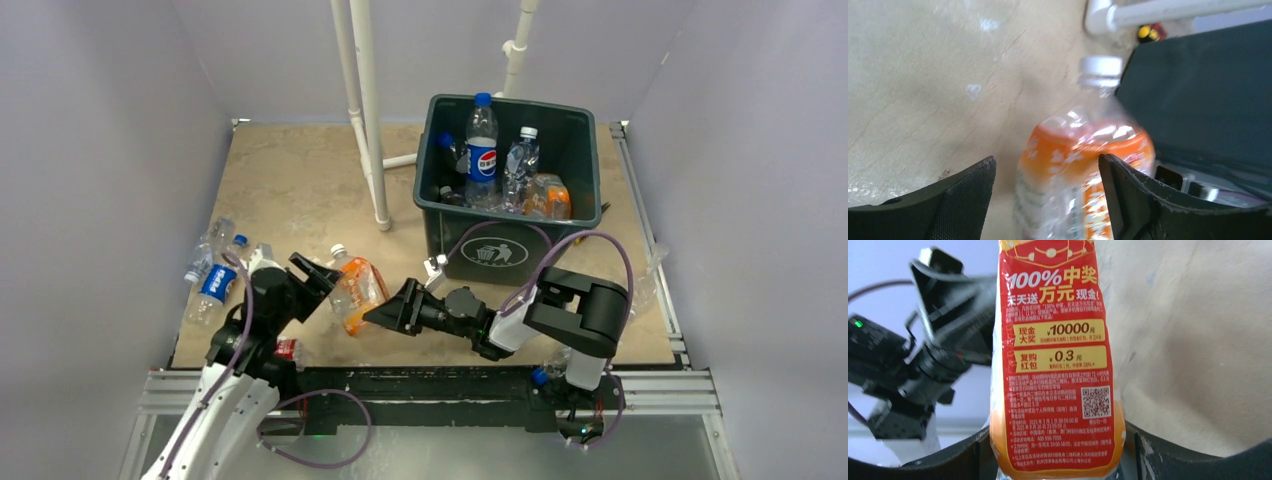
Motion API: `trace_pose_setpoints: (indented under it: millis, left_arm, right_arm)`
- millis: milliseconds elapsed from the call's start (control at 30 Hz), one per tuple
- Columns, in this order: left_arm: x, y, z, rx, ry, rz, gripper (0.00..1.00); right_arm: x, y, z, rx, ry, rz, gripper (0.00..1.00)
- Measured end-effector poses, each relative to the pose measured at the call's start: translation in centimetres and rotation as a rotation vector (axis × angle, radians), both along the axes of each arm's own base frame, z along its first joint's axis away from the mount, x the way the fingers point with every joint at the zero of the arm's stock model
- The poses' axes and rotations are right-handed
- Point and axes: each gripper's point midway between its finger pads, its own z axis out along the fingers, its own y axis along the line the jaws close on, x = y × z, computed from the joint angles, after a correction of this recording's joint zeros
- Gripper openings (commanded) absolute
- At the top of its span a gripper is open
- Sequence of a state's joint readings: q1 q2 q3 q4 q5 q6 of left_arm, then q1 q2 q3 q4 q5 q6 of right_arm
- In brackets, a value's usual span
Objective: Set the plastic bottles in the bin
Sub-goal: Pick up the plastic bottle at the center of the board, then place the plastic bottle in the trash bin.
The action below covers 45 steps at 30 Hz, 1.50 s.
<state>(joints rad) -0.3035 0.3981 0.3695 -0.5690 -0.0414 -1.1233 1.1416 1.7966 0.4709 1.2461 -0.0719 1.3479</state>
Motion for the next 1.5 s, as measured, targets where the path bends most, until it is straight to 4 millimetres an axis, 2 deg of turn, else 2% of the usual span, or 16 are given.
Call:
trace_pose_setpoints:
  millis: [67,200,333,600,700,800,933,1100,1200,1333,1500]
  left_arm:
    - [0.1,0.4,2.1,0.007,-0.027,0.021,0.77]
    - [0.2,1.7,6.9,0.031,-0.104,0.073,0.78]
    - [-0.1,3.0,11.8,0.055,-0.195,0.115,0.79]
    - [-2.0,5.7,22.9,0.071,-0.427,0.199,0.81]
    - [-2.8,6.5,25.5,0.075,-0.487,0.228,0.81]
    - [-3.0,7.0,26.2,0.078,-0.504,0.249,0.81]
    - [-3.0,7.1,25.7,0.097,-0.489,0.248,0.82]
    - [-2.9,6.9,25.0,0.12,-0.489,0.226,0.82]
    - [-3.2,6.8,25.6,0.133,-0.533,0.206,0.82]
    - [-3.5,7.0,27.7,0.135,-0.632,0.201,0.83]
    - [-3.6,6.4,31.2,0.126,-0.778,0.17,0.86]
  right_arm:
    - [-0.6,0.1,0.5,0.008,-0.023,0.03,0.23]
    - [-3.2,0.6,1.1,0.006,-0.072,0.132,0.13]
    - [-5.5,0.9,3.3,0.023,-0.153,0.214,0.0]
    - [-8.6,2.3,9.8,0.033,-0.395,0.306,0.0]
    - [-9.0,2.2,11.4,0.024,-0.462,0.318,0.0]
    - [-9.1,1.6,11.4,0.001,-0.484,0.323,0.0]
    - [-9.4,0.8,9.9,-0.053,-0.508,0.354,0.0]
    - [-11.4,-1.0,9.3,-0.104,-0.62,0.484,0.0]
    - [-13.7,-2.8,10.1,-0.094,-0.721,0.585,0.0]
    - [-16.3,-4.7,11.8,-0.068,-0.84,0.69,0.0]
    - [-17.0,-7.0,15.9,-0.004,-0.97,0.691,0.0]
